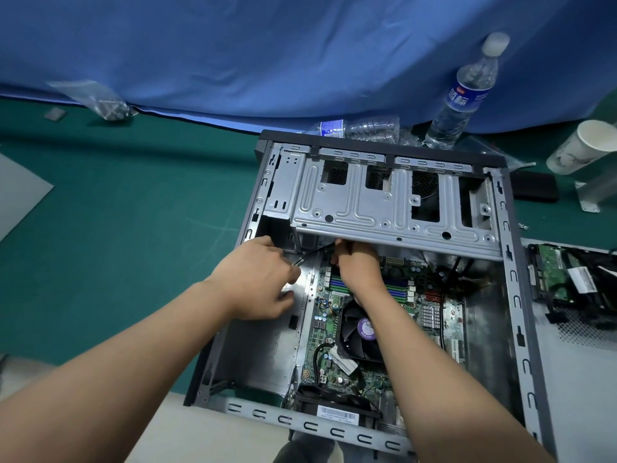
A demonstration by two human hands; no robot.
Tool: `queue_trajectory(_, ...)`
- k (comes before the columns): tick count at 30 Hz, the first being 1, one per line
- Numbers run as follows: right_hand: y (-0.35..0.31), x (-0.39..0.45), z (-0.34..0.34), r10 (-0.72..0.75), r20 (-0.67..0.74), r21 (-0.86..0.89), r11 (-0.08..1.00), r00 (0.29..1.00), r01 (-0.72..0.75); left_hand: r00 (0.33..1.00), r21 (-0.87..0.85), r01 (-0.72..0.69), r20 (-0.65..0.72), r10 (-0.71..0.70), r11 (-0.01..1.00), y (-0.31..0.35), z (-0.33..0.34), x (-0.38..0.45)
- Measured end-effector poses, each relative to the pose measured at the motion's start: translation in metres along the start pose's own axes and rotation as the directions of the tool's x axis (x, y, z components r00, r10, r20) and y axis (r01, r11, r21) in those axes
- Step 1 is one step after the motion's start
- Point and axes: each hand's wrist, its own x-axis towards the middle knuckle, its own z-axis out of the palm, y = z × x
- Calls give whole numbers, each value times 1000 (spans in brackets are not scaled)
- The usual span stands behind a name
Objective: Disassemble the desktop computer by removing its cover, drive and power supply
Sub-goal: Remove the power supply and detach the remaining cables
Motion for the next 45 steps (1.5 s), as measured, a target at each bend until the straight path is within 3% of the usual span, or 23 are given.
queue_trajectory(5, -2, -2, 1, -39, -25, 17, 999, 999, 39, 1000, 16, 4, 1, -4, 1000, 0, 1, 0)
queue_trajectory(10, -1, 0, 2, 32, 46, 103, 994, 998, -36, 1000, 14, 9, -8, -9, 1000, 1, 0, 0)
queue_trajectory(14, 2, 2, 0, 58, 39, 62, 996, 998, -60, 1000, 15, 17, -10, -17, 1000, 1, 0, -1)
queue_trajectory(20, -2, -2, 0, -21, -9, 80, 997, 1000, 21, 1000, 22, 23, -4, -23, 999, 1, -1, -1)
queue_trajectory(26, 0, 1, 0, 12, 39, 9, 1000, 999, -12, 1000, 28, 26, -5, -26, 999, 2, -1, -1)
queue_trajectory(34, -1, -1, 0, -4, -16, 87, 996, 1000, 6, 1000, 33, 30, 7, -30, 999, 2, -1, -1)
queue_trajectory(40, 2, 3, 2, 71, 20, 99, 992, 997, -73, 1000, 42, 28, 11, -28, 999, 2, -1, -1)
queue_trajectory(45, 2, 0, 0, 31, -24, 100, 995, 999, -28, 1000, 47, 22, 16, -23, 999, 2, -1, 0)
